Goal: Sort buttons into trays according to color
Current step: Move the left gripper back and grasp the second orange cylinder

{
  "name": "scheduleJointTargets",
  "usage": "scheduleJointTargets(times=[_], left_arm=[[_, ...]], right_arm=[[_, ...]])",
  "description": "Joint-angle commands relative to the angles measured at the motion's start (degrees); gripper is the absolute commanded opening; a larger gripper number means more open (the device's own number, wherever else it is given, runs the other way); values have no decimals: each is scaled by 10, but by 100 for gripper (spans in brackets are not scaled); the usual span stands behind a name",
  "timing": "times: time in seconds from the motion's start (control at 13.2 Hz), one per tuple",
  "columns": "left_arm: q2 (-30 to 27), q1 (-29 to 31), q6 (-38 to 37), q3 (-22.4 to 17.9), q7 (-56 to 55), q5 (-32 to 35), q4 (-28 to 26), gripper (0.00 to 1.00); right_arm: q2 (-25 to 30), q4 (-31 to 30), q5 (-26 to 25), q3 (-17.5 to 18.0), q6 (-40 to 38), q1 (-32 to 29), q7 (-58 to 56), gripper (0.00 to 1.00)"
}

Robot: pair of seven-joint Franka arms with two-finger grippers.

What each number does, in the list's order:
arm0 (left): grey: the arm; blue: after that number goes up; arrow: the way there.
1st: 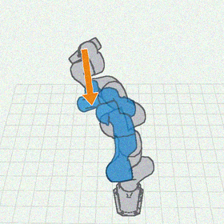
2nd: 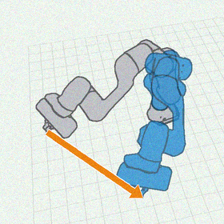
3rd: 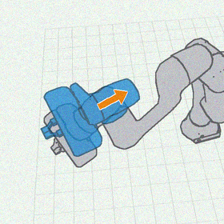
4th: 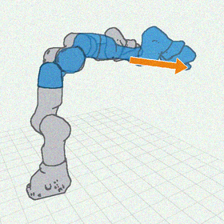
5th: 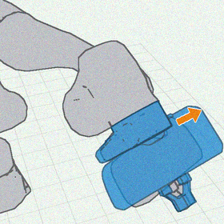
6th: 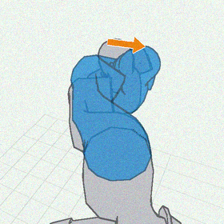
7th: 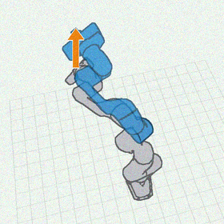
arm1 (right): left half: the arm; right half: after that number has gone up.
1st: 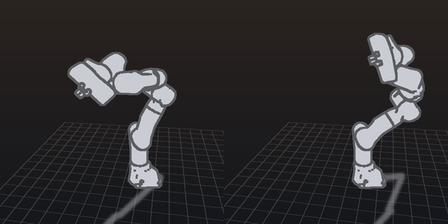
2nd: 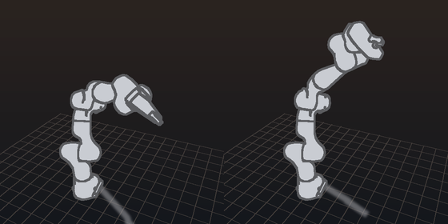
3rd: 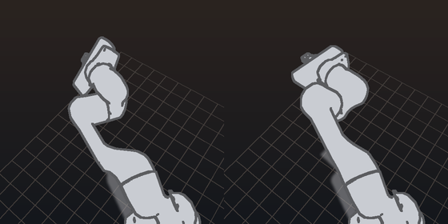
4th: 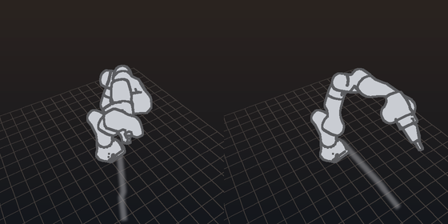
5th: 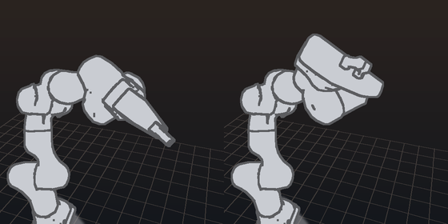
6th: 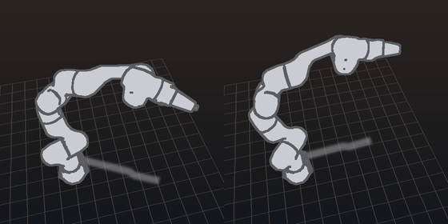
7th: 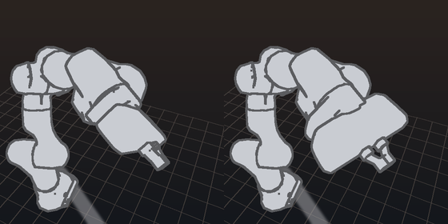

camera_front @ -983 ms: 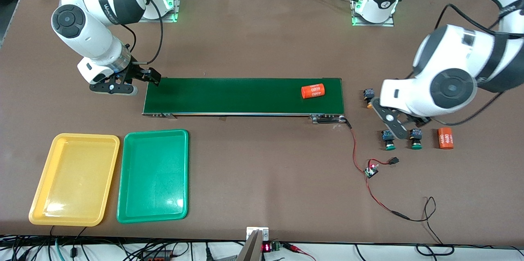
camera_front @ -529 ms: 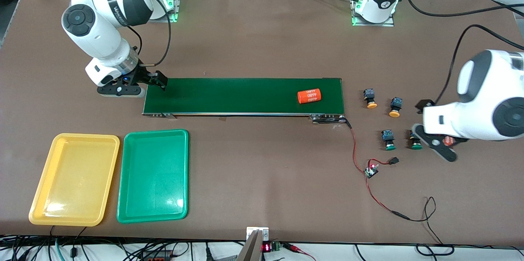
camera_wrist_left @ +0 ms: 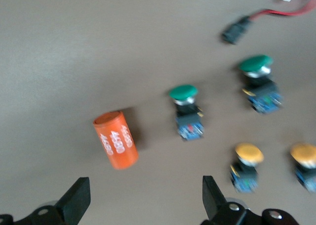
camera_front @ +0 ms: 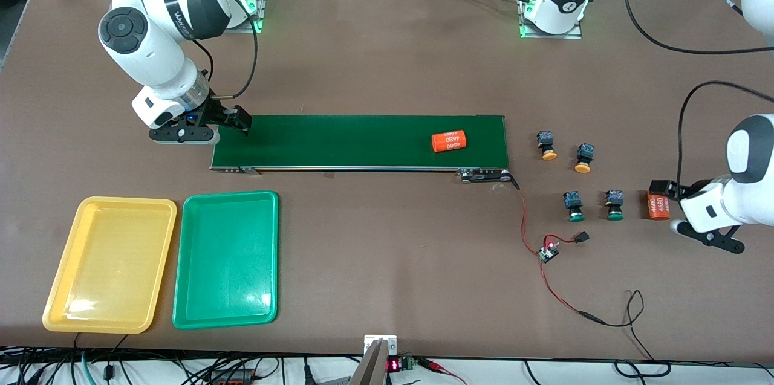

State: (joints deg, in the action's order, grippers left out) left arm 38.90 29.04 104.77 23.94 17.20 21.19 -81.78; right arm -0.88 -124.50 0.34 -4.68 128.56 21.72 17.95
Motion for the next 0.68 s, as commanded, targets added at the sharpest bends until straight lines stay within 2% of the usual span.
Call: scheduleJointTargets(times=[0.0, 0.38, 0.6], left_arm=[[-17, 38, 93, 10, -51, 15, -88, 100], [-5, 80, 232, 6, -49, 63, -168, 100], [19, 105, 254, 7, -48, 83, -168, 100]], right_arm=[[3, -4, 7, -2, 8, 3, 3, 100], [0, -3, 7, -2, 7, 3, 2, 100], [0, -3, 7, -2, 7, 3, 1, 100]])
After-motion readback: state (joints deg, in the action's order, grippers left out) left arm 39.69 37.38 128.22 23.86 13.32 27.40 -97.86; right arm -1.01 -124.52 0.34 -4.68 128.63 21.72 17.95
